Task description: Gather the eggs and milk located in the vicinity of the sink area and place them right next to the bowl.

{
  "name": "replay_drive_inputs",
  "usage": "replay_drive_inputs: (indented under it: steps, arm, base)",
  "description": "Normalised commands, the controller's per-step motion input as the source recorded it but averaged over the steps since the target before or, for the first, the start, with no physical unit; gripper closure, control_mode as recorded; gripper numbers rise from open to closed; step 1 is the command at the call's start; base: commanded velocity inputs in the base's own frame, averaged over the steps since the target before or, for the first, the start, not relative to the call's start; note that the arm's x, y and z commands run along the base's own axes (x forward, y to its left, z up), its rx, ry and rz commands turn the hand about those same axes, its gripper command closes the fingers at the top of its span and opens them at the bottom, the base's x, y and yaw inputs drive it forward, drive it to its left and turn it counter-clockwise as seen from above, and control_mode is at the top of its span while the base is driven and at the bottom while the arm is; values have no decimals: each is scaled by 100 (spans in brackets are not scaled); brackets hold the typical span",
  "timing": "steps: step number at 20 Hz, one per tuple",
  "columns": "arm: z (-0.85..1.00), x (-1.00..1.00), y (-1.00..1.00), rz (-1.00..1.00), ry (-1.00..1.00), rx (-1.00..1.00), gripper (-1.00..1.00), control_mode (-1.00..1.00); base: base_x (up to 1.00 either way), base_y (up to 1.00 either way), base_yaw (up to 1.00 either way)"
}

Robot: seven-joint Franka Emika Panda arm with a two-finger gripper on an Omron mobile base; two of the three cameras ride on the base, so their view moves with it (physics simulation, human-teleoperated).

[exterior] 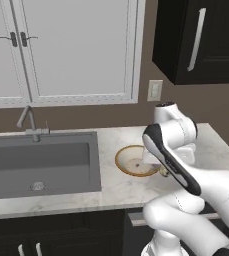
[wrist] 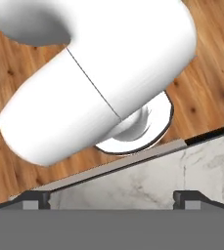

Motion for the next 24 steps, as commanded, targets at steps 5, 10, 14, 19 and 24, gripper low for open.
replay_drive_inputs:
  steps: [5, 10, 14, 19, 24]
  arm:
    - [21, -15, -7, 8, -1, 4, -100, -100]
    - [0, 0, -1, 0, 0, 1, -100, -100]
    - [0, 0, 0, 0, 0, 0, -100, -100]
    - [0, 0, 7, 0, 0, 0, -100, 100]
    - [0, 0, 0, 0, 0, 0, -100, 100]
  base:
    - [0, 0, 0]
    - [0, 0, 0]
    - [0, 0, 0]
    - [0, 17, -2]
    - [0, 81, -10]
